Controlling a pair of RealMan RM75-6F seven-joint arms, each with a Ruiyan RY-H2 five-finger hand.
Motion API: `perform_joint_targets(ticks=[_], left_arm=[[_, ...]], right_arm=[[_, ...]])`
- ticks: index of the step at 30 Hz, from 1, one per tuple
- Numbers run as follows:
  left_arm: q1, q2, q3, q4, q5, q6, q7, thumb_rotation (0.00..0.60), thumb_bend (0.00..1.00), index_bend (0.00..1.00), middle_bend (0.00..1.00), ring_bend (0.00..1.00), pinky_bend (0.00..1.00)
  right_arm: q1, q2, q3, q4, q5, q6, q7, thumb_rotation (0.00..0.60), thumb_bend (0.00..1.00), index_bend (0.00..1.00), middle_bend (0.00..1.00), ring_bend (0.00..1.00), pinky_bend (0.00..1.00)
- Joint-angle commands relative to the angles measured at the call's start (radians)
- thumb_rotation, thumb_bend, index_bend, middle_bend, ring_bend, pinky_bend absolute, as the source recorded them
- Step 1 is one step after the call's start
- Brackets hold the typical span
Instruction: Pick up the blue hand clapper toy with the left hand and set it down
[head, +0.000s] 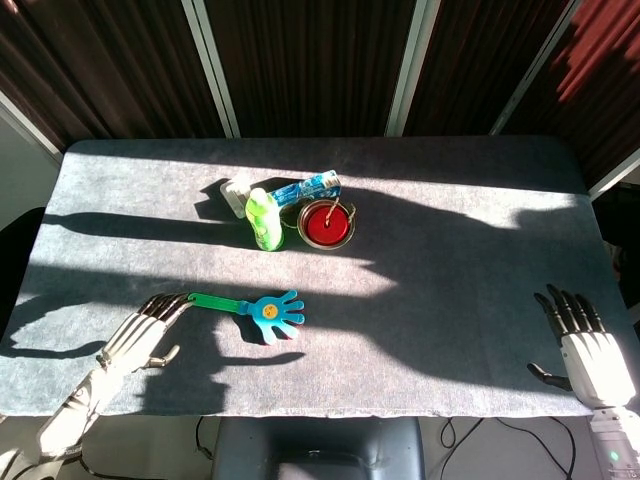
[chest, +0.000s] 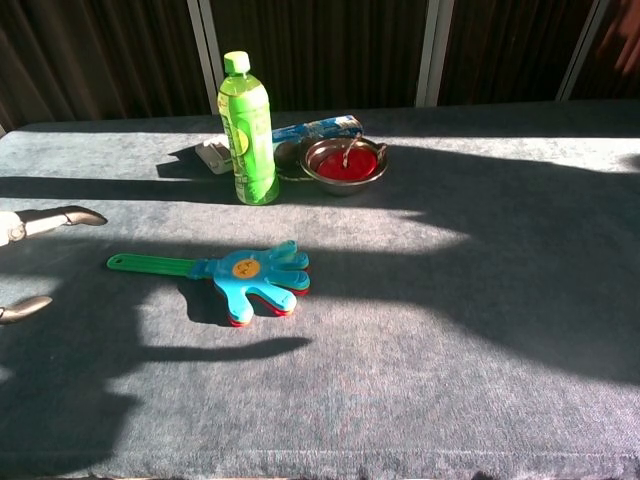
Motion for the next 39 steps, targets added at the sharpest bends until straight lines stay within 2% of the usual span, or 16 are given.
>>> perform_joint_targets(ticks=[1,5,20,27,39], left_arm=[[-0.074,-0.131,-0.035,0.149,-0.032,-0.061,-0.058,0.6,0.4,0.15,0.0,0.0,0.0],[-0.112,-0.176,-0.038,0.194,-0.04,-0.093,-0.116,0.6,0.4,0.17,0.0,0.0,0.0],[-0.188,-0.273,-0.074,0.269,-0.1,-0.137,-0.134,0.6,0.41,0.24,0.0,0.0,0.0],[-0.232,-0.311,-0.082,0.302,-0.159,-0.22,-0.096,0.6,0.41,0.26,0.0,0.0,0.0],[-0.23,-0.336,-0.071,0.309,-0.171,-0.177,-0.048,0.6,0.4,0.3,0.0,0.0,0.0]], right_arm=[[0.005,0.0,0.001,-0.003,0.007,-0.011,0.001,0.6,0.11,0.0,0.0,0.0,0.0],[0.008,-0.002,0.006,-0.001,0.016,-0.015,0.0,0.6,0.11,0.0,0.0,0.0,0.0],[0.013,0.004,0.005,-0.005,0.025,-0.033,0.003,0.6,0.11,0.0,0.0,0.0,0.0],[0.013,0.014,0.0,-0.012,0.018,-0.034,0.018,0.6,0.11,0.0,0.0,0.0,0.0],[0.012,0.021,0.0,-0.015,0.018,-0.032,0.026,0.6,0.11,0.0,0.0,0.0,0.0]])
